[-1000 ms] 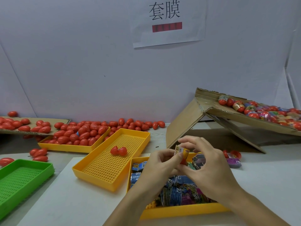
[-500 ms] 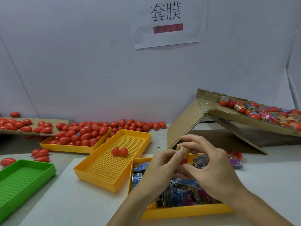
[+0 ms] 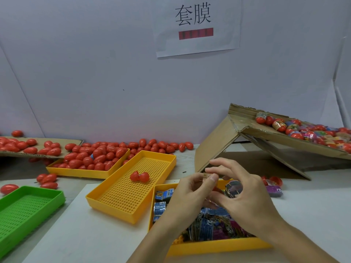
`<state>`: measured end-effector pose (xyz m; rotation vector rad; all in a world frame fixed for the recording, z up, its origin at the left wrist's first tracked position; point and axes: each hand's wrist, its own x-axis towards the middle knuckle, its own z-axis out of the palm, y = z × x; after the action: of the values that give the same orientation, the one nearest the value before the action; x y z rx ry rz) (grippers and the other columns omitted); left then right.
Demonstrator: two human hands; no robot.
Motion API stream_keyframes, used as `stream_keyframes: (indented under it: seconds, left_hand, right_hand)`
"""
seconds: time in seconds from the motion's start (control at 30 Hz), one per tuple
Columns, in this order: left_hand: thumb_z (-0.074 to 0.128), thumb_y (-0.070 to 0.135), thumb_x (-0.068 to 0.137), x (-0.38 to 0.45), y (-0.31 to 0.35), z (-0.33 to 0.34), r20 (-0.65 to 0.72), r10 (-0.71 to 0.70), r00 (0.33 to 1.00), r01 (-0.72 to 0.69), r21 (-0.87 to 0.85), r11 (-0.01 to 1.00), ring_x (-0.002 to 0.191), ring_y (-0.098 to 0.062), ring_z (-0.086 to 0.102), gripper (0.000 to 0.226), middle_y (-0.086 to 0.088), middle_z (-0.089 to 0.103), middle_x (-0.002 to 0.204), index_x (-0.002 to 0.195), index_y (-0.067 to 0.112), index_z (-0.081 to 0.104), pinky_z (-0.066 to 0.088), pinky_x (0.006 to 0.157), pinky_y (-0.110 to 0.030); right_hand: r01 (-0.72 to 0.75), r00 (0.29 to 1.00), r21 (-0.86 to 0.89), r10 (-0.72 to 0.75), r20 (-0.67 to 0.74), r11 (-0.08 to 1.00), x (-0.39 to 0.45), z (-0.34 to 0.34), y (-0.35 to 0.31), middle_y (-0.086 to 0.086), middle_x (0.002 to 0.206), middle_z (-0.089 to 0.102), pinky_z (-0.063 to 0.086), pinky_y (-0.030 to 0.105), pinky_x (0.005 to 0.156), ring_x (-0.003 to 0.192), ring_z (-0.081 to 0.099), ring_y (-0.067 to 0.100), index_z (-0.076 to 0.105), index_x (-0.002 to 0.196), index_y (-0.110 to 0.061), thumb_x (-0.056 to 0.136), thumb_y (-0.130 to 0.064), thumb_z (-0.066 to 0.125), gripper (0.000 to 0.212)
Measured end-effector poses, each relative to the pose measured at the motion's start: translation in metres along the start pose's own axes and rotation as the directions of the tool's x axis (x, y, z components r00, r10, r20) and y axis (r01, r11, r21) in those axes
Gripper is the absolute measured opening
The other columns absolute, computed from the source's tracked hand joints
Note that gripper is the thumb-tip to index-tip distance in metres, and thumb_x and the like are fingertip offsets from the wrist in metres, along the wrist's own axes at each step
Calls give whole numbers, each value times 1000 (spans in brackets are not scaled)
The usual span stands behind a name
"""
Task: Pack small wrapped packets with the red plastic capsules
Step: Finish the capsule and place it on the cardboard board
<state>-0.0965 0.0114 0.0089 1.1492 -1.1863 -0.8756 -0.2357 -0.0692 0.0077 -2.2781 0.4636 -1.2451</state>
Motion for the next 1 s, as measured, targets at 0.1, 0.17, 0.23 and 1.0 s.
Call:
stream_keyframes:
  seconds: [0.1,0.17,0.23,1.0]
  left_hand:
    - [54,44,93,-1,1,-1,53,-37,998,35,44,998,71,-23,69,33,-6,69,74,101,14,67,58,68,-33]
    - [52,45,94,-1,1,-1,97,-59,994,53,66,996,65,-21,68,30,-4,70,71,93,19,65,56,64,-29]
    - [50,46,95,0,1,0,112,-66,992,58,75,996,63,-19,68,28,-3,71,71,89,23,65,56,62,-27]
    - [49,53,96,-2,6,-4,182,-187,965,195,-30,980,76,-30,69,48,-21,70,86,105,8,61,55,70,-36]
  right_hand:
    - [1,999,4,-1,41,1000,0,0,1,-21,113,70,54,12,79,108,64,-3,51,125,-57,75,-11,86,77]
    - [-11,998,25,9,65,1000,1,-3,1,-22,113,71,55,13,79,109,64,-4,52,124,-57,77,-7,84,75]
    - [-19,996,29,17,91,999,2,-5,1,-25,114,70,55,16,84,110,63,-5,53,123,-55,79,-6,82,71]
    - [-73,993,104,62,99,992,2,-6,-2,-24,112,70,55,12,78,107,66,-4,57,124,-43,74,-5,85,69]
